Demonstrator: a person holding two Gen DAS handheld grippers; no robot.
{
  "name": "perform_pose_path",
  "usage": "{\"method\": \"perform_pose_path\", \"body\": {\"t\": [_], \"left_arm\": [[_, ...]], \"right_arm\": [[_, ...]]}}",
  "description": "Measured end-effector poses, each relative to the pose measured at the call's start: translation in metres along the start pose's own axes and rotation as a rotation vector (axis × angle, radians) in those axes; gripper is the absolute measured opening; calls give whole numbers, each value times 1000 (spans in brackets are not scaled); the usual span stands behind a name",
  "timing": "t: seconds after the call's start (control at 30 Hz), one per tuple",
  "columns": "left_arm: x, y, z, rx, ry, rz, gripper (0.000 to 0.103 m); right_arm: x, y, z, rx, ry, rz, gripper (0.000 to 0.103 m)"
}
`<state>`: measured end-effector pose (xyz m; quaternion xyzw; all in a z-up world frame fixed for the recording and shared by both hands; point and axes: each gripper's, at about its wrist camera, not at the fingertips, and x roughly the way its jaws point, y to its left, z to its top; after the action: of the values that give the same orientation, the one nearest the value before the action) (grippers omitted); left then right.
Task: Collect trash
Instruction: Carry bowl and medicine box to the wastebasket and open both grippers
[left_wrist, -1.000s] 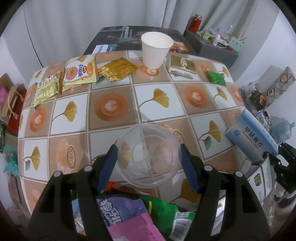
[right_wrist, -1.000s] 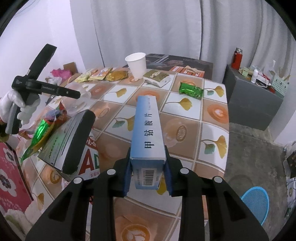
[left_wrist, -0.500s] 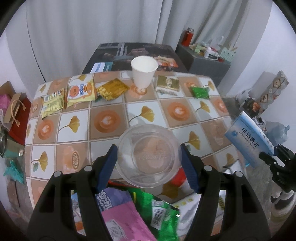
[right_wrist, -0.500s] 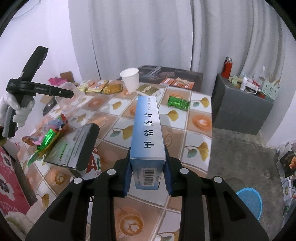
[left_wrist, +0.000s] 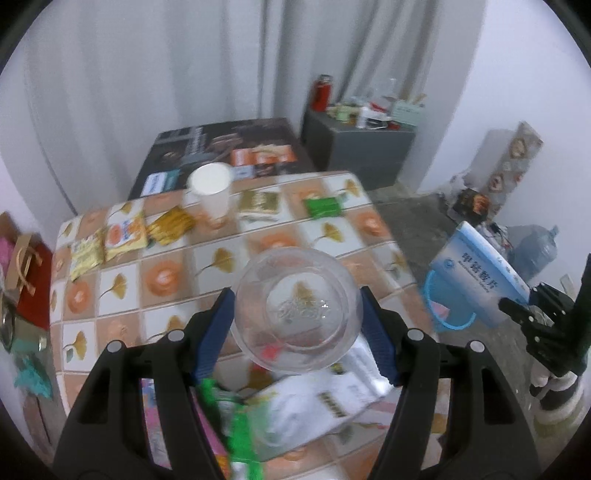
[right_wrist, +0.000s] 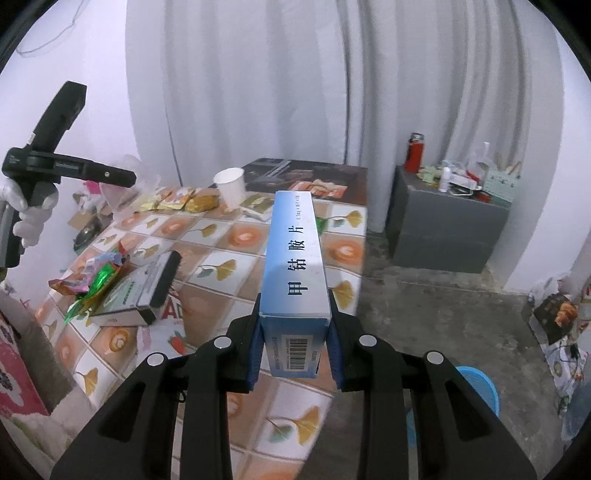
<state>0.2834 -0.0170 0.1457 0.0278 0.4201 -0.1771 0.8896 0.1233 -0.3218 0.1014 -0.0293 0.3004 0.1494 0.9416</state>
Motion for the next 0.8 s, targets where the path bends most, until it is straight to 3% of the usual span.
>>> {"method": "perform_pose_path", "body": {"t": [0.17, 0.4, 0.63, 0.8], "left_arm": [[11, -64, 9, 82, 21, -61, 64], [62, -183, 23, 220, 66, -181, 64], [142, -308, 22, 322, 143, -285, 64], [211, -384, 12, 338, 199, -310, 65]], "right_arm": [[-33, -37, -16, 56, -29, -58, 29], [-66, -106, -57, 174, -15, -167, 29], [-61, -184, -104, 349, 43, -267, 29], [-30, -244, -137, 498, 92, -303, 29]]}}
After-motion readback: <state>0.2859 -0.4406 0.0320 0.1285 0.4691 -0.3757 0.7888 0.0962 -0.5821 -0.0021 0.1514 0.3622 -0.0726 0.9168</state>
